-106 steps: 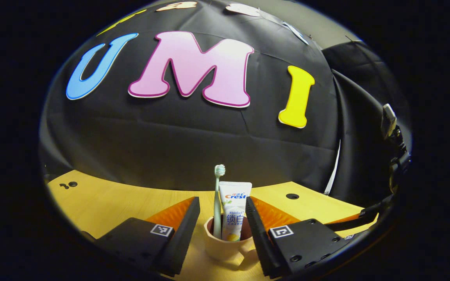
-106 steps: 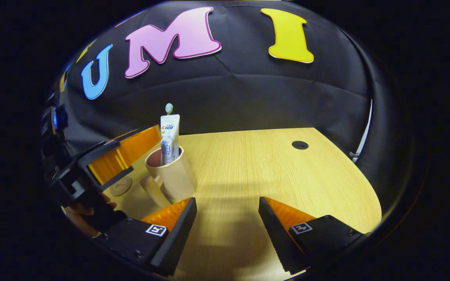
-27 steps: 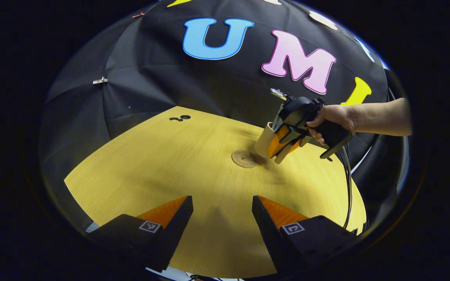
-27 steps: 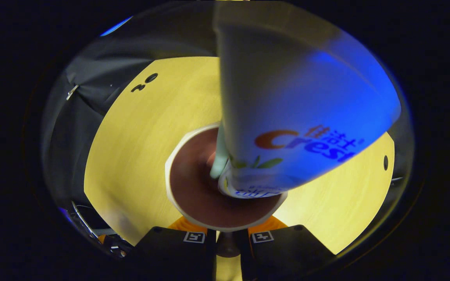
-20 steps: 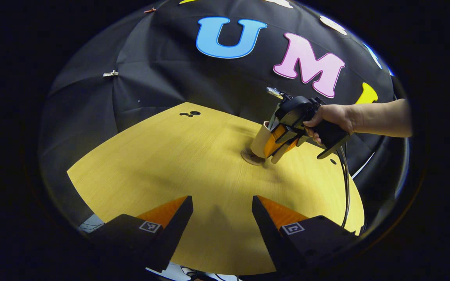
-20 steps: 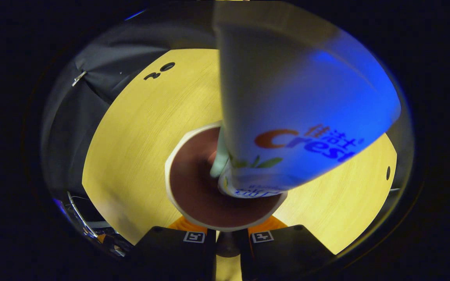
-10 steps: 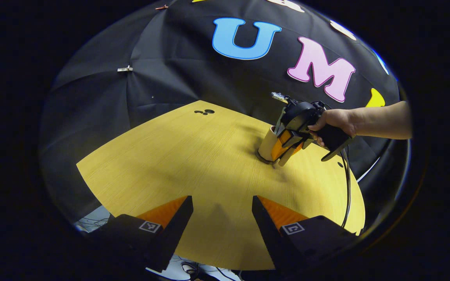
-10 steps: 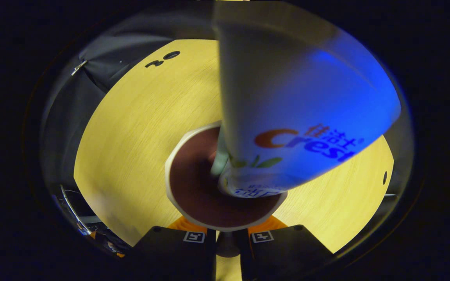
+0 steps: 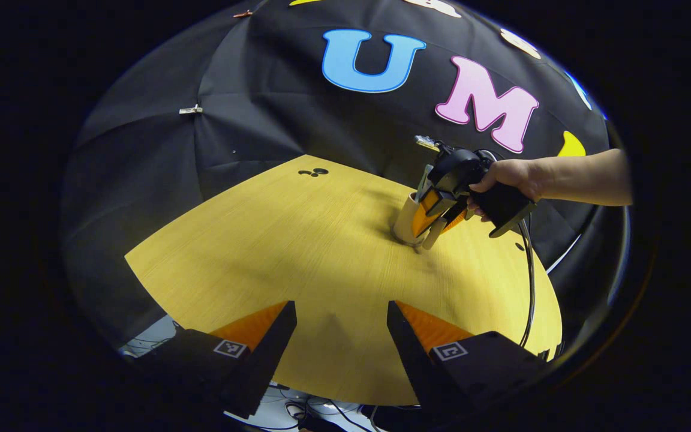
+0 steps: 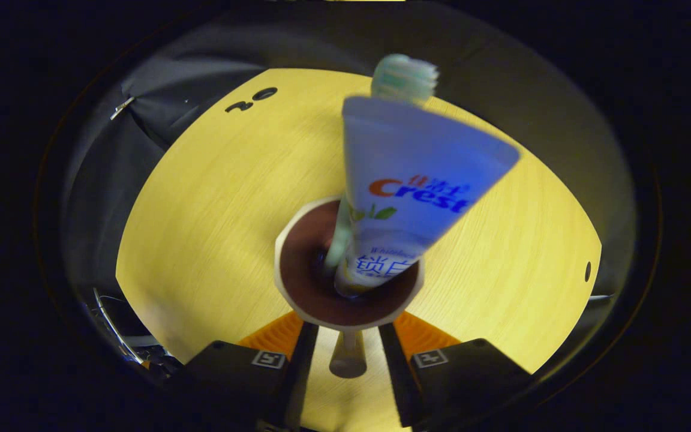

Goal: Put the toothbrush and toothpaste on the desktop into the cup, then pick up the cup and place it on the coaster on the desktop.

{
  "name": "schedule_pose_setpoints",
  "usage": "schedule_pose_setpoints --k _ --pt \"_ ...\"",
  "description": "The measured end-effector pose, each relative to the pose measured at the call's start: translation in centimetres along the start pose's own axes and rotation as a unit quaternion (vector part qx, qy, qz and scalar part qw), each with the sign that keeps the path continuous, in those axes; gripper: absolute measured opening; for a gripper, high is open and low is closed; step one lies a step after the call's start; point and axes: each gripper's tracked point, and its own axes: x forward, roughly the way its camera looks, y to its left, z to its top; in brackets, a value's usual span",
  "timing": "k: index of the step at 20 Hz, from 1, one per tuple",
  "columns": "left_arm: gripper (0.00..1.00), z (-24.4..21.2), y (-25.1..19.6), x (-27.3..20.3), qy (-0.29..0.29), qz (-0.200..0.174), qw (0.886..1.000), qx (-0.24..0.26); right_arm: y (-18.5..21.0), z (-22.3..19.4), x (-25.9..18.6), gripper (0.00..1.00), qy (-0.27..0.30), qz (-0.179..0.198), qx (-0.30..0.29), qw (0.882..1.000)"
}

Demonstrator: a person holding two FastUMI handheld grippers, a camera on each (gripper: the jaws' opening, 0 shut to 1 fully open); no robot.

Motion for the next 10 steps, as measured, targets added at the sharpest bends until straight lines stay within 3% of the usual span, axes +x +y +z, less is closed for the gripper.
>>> schedule_pose_setpoints --k 4,10 --pt "0.97 1.3 -1.6 -0.7 -0.012 -0.015 1.0 0.018 -0.1 0.3 -3.6 0.99 -0.038 0.008 0.01 0.999" --pt "0.96 4.0 -3.6 -2.3 -0.038 -0.021 0.998 0.055 -0.6 0.4 -11.6 0.99 -0.137 0.005 0.005 0.991"
